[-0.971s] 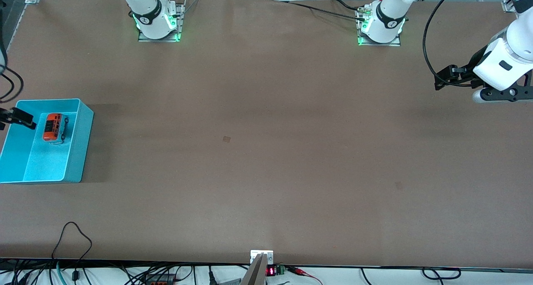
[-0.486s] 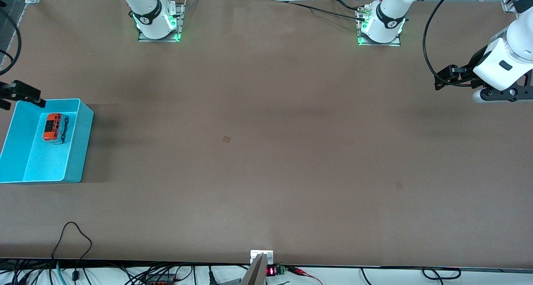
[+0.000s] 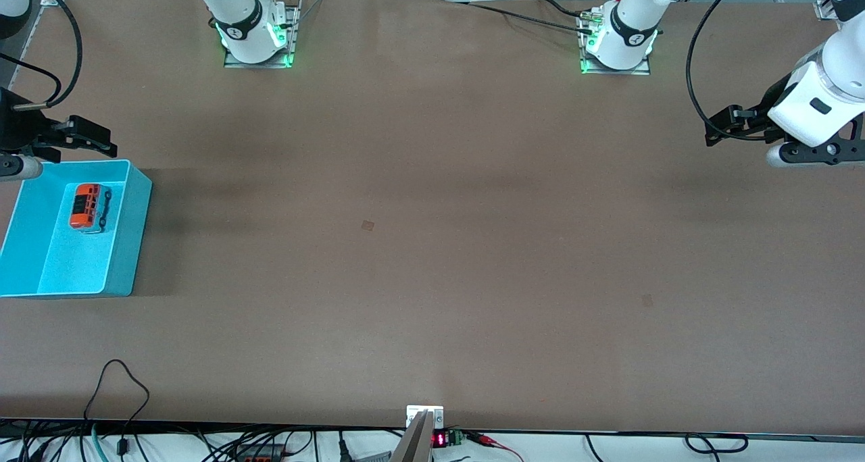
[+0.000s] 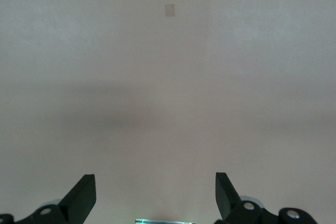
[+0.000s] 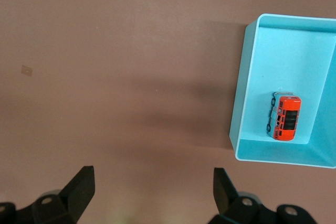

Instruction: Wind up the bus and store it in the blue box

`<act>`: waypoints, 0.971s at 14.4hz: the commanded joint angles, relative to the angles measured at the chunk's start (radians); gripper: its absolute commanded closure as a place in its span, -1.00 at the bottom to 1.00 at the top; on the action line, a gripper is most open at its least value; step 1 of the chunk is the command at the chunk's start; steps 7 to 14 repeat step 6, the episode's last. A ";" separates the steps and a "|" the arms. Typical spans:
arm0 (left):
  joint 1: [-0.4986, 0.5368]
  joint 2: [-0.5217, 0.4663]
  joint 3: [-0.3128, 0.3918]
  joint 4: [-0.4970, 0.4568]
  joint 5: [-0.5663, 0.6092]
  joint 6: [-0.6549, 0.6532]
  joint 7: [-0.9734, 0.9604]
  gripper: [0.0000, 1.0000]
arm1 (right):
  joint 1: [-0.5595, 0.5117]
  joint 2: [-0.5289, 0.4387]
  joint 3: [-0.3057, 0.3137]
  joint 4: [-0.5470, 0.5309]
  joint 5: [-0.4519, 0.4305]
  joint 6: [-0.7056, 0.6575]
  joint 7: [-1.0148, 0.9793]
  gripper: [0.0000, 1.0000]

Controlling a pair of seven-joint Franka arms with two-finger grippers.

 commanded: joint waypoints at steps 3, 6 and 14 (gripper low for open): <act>-0.005 -0.004 0.005 0.014 -0.014 -0.012 0.018 -1.00 | 0.050 0.001 -0.038 0.014 -0.011 -0.024 0.013 -1.00; -0.005 -0.002 0.005 0.014 -0.014 -0.011 0.018 -1.00 | 0.048 0.001 -0.038 0.012 -0.012 -0.024 0.011 -1.00; -0.005 -0.002 0.005 0.014 -0.014 -0.011 0.018 -1.00 | 0.048 0.001 -0.038 0.012 -0.012 -0.024 0.011 -1.00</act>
